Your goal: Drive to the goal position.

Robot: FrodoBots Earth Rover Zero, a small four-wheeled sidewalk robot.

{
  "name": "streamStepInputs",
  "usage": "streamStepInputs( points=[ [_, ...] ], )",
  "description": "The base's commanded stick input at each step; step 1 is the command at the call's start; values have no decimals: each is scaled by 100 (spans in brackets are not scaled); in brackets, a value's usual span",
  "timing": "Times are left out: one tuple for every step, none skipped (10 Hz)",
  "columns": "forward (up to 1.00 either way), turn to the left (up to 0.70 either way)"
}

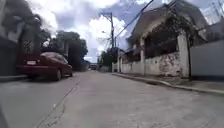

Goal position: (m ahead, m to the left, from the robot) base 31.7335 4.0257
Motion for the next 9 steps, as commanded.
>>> streamStepInputs(
  points=[
    [70,0],
    [70,0],
    [70,0],
    [70,0],
    [70,0],
    [70,0],
    [70,0],
    [70,0],
    [70,0]
  ],
)
